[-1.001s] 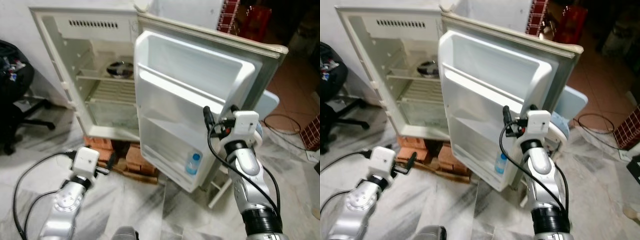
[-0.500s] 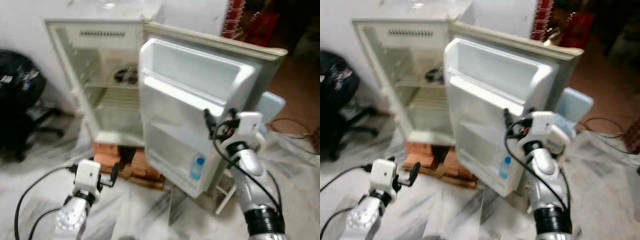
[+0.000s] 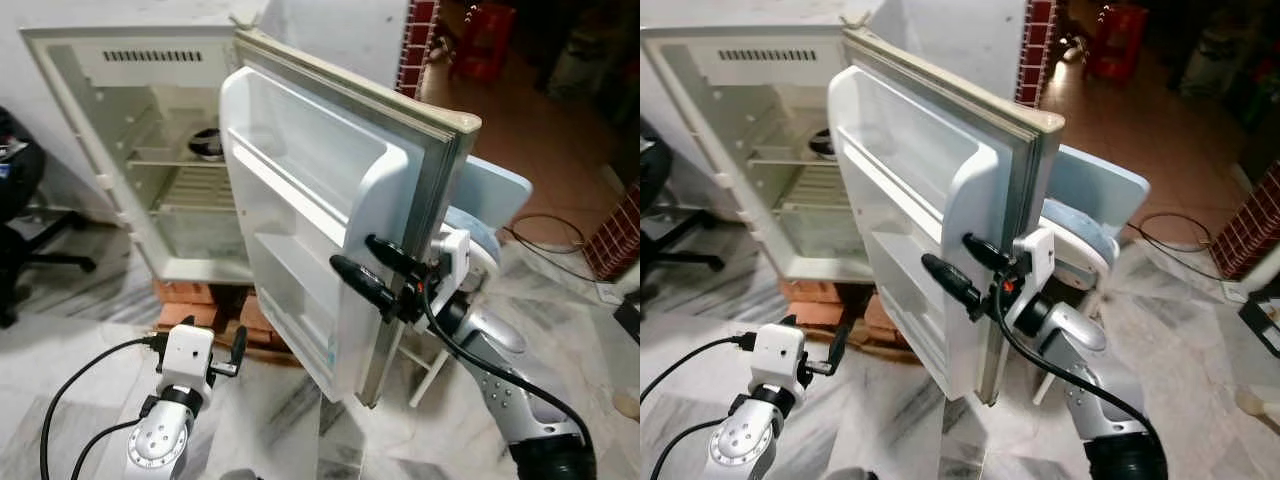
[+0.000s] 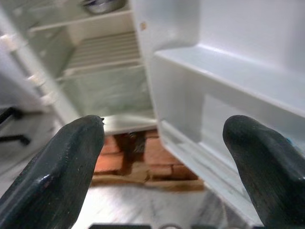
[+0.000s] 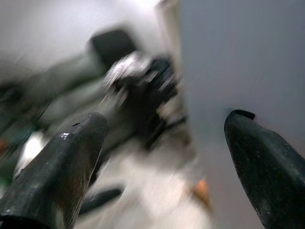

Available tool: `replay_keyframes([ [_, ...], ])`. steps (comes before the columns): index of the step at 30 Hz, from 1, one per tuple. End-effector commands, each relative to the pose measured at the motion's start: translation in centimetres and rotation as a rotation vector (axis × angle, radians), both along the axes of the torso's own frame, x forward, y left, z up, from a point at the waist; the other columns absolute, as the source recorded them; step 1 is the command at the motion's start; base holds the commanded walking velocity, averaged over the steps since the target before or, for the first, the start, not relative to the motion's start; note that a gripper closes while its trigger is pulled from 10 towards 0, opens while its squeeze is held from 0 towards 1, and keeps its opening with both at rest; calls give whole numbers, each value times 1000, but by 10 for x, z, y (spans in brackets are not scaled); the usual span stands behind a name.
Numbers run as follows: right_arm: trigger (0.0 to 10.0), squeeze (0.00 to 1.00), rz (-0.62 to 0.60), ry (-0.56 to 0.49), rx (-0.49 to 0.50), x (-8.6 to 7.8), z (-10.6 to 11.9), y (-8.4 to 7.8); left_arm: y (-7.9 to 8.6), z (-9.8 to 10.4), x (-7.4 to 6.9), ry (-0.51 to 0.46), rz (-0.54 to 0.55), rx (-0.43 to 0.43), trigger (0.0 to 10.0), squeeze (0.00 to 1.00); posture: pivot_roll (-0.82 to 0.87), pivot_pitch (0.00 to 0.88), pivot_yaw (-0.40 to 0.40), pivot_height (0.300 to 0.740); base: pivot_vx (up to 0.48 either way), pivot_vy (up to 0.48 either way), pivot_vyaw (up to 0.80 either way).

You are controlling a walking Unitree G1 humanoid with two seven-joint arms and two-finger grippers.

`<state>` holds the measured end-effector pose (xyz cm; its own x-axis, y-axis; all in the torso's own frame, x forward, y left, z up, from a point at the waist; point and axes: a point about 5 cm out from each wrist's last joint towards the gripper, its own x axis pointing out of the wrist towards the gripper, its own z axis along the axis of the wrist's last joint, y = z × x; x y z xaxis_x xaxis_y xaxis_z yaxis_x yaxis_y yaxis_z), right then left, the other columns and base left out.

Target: Restocking fridge

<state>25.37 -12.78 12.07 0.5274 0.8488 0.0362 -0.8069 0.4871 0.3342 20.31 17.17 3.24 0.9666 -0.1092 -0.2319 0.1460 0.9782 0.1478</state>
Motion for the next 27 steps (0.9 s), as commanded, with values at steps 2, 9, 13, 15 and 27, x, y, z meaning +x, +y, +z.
replay_keyframes([
  [2,10000,0,176,32,-107,-21,-11,-4,7,2,-8,-26,33,55,10000,0,79,0,-10,740,0,0,0],
  [9,10000,0,337,102,-349,-42,-41,-28,7,-4,-23,-2,21,80,10000,0,89,0,-18,740,0,0,0],
  [13,10000,0,333,97,-573,-35,-58,-46,5,-4,-23,-12,1,91,10000,0,92,0,-22,740,0,0,0],
  [15,10000,0,292,97,-703,-29,-67,-57,4,-4,-23,-13,-5,94,10000,0,94,0,-22,740,0,0,0],
  [27,10000,0,-371,-121,-747,56,-36,-61,1,-7,-25,-13,-27,101,10000,0,96,0,-21,740,0,0,0],
])
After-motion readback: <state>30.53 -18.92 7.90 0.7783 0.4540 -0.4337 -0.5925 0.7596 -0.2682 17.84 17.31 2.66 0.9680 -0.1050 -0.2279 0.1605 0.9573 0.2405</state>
